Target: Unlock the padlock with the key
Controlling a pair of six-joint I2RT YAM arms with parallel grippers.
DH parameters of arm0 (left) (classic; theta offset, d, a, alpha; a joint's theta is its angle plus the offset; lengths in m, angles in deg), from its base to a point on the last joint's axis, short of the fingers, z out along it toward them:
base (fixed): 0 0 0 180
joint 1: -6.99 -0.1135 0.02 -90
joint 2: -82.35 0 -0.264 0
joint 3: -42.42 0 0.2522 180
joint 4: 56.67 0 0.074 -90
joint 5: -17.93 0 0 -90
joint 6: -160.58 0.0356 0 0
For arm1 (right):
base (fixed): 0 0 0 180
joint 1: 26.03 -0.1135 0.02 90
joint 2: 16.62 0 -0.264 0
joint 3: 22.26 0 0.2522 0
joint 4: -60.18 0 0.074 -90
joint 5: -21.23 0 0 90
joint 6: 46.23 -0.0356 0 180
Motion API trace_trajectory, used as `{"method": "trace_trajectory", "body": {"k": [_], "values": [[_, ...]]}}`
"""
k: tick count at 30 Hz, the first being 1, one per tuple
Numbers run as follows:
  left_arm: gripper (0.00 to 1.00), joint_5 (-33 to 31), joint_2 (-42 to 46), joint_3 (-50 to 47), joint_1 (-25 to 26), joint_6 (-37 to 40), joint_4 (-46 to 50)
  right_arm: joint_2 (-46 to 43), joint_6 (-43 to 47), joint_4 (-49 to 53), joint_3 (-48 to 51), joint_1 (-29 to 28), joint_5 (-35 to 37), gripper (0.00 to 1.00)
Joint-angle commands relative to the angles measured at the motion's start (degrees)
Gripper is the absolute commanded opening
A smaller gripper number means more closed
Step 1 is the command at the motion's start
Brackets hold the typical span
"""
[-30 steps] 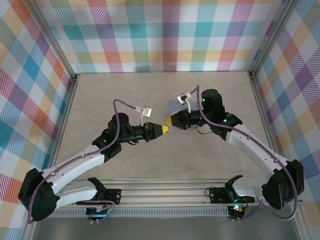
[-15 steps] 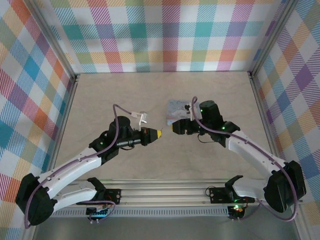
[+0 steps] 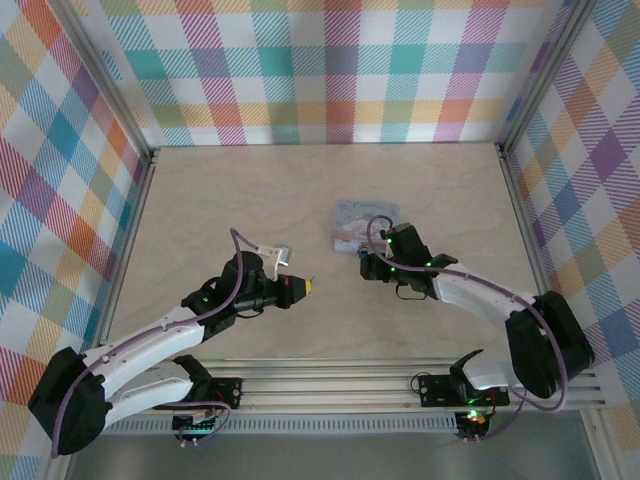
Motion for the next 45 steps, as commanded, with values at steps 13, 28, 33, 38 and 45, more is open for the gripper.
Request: {"method": "trace_trajectory", "body": {"k": [13,28,33,38,45], "values": [[0.00,-2.5,-3.1,-0.9,-0.5,2.7,-2.1,11.5,-0.5,-7.8,-5.9,-5.0,19.2,0.61],[0.00,-3.2,-1.2,-1.8,-0.5,4.0,0.1,22.7,-0.2,-7.5,-13.5,-6.6,20.7,0.60],[0.00,-3.2,-1.0,-2.0,-0.4,4.5,0.2,24.1,-0.4,-8.5,-13.9,-6.7,22.1,0.59],[0.00,-3.0,-1.5,-1.8,-0.5,5.0,0.2,25.0,0.2,-9.5,-14.3,-6.6,23.2,0.56],[0.00,-2.9,-2.2,-1.6,-0.4,5.4,0.6,26.9,0.6,-10.1,-14.8,-6.7,24.5,0.42]]}}
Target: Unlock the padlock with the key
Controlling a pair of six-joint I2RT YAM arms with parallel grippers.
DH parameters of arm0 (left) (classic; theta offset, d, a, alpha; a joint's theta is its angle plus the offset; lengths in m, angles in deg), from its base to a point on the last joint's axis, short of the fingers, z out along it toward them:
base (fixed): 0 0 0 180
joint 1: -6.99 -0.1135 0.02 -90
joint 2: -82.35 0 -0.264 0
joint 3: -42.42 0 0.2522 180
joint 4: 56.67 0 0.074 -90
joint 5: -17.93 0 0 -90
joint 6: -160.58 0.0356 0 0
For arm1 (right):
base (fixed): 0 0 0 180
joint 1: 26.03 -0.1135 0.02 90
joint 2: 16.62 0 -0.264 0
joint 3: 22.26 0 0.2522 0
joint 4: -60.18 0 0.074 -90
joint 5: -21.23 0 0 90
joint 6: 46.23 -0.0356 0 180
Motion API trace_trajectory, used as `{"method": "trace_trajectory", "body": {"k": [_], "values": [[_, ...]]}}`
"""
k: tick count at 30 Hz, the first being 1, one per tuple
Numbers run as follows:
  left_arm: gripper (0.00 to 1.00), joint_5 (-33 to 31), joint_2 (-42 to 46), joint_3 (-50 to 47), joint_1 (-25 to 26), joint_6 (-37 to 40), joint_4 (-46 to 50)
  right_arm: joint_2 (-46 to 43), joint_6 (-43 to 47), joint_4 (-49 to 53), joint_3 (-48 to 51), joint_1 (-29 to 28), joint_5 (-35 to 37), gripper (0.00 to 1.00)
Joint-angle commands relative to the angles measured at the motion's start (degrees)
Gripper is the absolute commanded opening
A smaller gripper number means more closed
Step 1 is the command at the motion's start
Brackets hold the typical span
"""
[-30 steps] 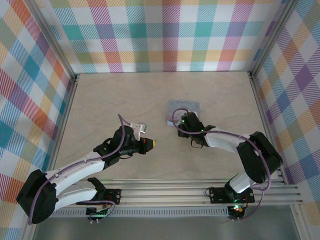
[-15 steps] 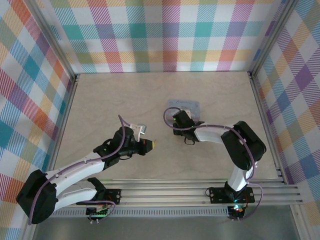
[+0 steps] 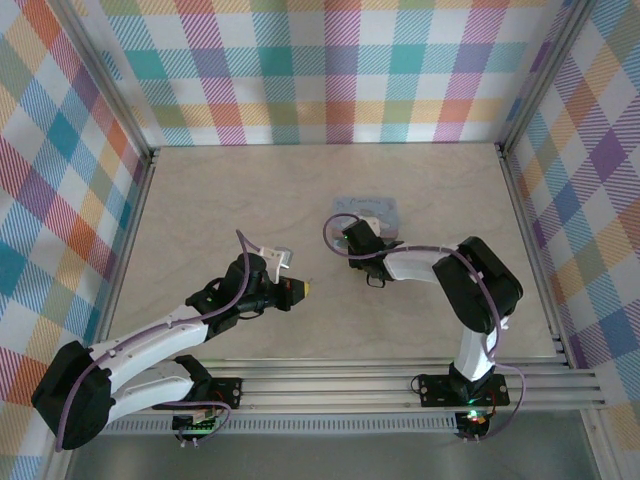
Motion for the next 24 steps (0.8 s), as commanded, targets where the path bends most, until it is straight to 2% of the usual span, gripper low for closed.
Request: {"method": "trace_trajectory", "body": {"k": [1,9,14,19,24], "values": [[0.00,-0.4,-0.1,-0.5,-0.5,1.5,1.0,1.2,0.8,-2.0,-1.2,-0.3,1.7,0.40],[0.00,-0.4,-0.2,-0.5,-0.4,2.6,2.0,0.6,4.3,-1.6,-1.5,-0.3,1.7,0.18],[0.00,0.0,-0.6,-0.5,-0.5,3.1,2.0,-2.0,7.7,-1.8,0.3,-0.3,-2.1,0.08],[0.00,0.6,-0.6,-0.6,-0.5,4.4,1.5,-4.6,10.3,0.4,1.2,-0.3,-8.5,0.02],[0.00,2.7,-0.6,-1.6,-0.5,6.6,-0.9,-8.1,7.8,6.2,0.9,-0.3,-14.5,0.00]]}}
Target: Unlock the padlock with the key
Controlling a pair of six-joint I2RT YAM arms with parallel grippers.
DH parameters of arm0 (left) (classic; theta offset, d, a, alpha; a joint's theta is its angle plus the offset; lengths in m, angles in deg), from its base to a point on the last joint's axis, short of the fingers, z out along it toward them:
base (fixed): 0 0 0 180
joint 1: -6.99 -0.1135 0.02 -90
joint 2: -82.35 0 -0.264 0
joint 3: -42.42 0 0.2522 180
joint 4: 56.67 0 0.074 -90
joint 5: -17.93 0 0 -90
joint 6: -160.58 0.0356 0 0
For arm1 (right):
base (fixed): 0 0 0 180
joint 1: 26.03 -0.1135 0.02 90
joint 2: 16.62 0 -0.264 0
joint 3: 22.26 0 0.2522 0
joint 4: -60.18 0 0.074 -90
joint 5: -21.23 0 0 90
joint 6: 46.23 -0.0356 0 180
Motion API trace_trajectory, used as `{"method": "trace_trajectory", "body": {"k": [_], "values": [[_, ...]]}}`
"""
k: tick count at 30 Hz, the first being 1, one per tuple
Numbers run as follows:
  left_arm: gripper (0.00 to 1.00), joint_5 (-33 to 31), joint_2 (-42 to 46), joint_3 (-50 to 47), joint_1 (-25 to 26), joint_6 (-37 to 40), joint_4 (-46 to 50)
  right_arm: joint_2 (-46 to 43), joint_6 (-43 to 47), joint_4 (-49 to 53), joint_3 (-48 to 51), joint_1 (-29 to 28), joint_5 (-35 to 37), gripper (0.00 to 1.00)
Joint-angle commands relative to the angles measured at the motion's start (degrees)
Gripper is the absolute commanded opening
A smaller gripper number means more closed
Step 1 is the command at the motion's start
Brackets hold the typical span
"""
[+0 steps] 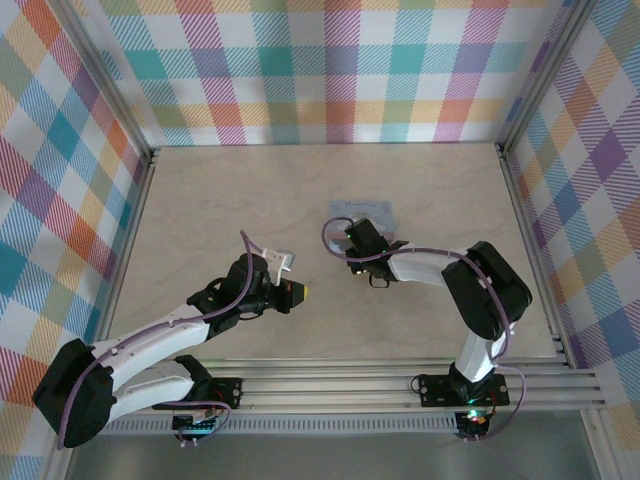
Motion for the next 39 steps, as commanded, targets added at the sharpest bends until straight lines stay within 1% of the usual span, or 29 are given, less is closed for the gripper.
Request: {"method": "trace_trajectory", "body": {"k": [1,5,7,11,21,25,29,34,39], "values": [[0.00,2.7,0.1,-2.1,-0.5,3.1,-3.0,-4.5,-1.4,4.2,0.0,-0.3,-6.3,0.00],[0.00,1.2,0.6,-1.9,-0.4,3.9,-0.4,-6.8,-5.9,8.6,-0.4,-0.3,-10.8,0.00],[0.00,1.3,0.8,-2.1,-0.5,3.8,-0.7,-8.0,-8.6,10.3,-0.3,-0.3,-12.3,0.00],[0.00,3.5,1.1,-4.7,-0.5,2.6,-8.2,-9.4,-13.2,14.7,-1.4,-0.3,-14.7,0.00],[0.00,6.5,-1.8,-5.4,-0.1,4.0,-16.7,-15.0,-21.0,21.1,-3.1,-0.3,-19.7,0.00],[0.00,8.4,-4.6,-5.6,0.2,4.1,-19.9,-16.0,-24.0,22.1,-3.5,-0.3,-21.7,0.00],[0.00,8.8,-8.9,-5.6,1.9,4.0,-24.8,-16.3,-26.1,23.1,-4.5,-0.3,-23.3,0.00],[0.00,7.7,-14.5,-6.2,3.2,3.6,-33.7,-16.2,-26.0,26.0,-7.3,-0.3,-24.4,0.00],[0.00,8.5,-21.0,-6.1,3.5,3.0,-42.9,-15.8,-24.8,28.4,-9.2,-0.2,-24.8,0.00]]}}
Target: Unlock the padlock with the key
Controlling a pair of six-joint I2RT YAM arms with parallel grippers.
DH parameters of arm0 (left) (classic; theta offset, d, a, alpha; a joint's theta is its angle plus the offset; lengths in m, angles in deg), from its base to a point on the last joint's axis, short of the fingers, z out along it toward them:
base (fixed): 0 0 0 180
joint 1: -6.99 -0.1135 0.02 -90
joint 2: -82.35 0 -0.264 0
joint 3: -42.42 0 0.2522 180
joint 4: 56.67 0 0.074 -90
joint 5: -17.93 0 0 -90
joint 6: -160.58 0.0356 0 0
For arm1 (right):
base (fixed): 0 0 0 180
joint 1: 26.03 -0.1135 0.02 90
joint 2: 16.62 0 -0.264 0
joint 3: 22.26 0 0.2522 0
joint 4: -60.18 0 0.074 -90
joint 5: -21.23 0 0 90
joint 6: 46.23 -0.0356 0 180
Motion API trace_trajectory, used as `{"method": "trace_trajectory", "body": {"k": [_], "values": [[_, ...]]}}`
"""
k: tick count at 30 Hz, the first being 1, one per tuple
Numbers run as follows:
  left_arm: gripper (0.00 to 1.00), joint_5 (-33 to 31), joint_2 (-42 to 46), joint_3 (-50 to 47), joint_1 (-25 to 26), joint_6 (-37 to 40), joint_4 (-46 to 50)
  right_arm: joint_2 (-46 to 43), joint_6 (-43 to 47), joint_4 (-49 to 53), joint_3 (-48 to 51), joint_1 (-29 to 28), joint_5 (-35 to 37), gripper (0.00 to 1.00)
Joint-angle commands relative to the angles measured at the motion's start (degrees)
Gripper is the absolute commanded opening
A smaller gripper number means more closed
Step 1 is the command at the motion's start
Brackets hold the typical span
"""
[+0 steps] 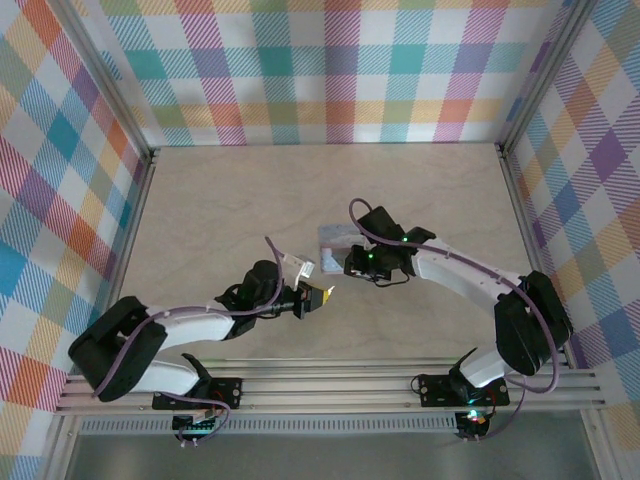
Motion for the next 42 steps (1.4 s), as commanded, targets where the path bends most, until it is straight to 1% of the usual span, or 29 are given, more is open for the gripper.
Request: {"method": "trace_trajectory", "body": {"k": [1,4,8,20,33,42], "values": [[0.00,1.2,-3.4,-0.5,0.7,0.0,-11.2,-1.1,0.6,1.5,-2.8,-0.1,-1.3,0.00],[0.00,1.5,-7.1,-0.1,0.7,-1.4,-15.7,-0.8,0.7,1.5,-3.0,0.2,-2.3,0.00],[0.00,1.8,-10.4,0.8,0.8,-3.0,-19.2,-0.6,0.5,1.1,-2.9,0.8,-3.6,0.00],[0.00,1.5,-15.4,1.8,0.8,-5.4,-26.5,0.5,-0.3,0.2,-2.9,2.2,-6.7,0.00],[0.00,1.5,-18.6,3.5,1.3,-5.8,-29.2,0.5,-1.1,-0.5,-2.9,2.7,-9.3,0.00],[0.00,1.2,-19.4,3.4,1.3,-7.0,-31.9,0.3,-0.9,-0.5,-2.6,3.0,-9.6,0.00]]}}
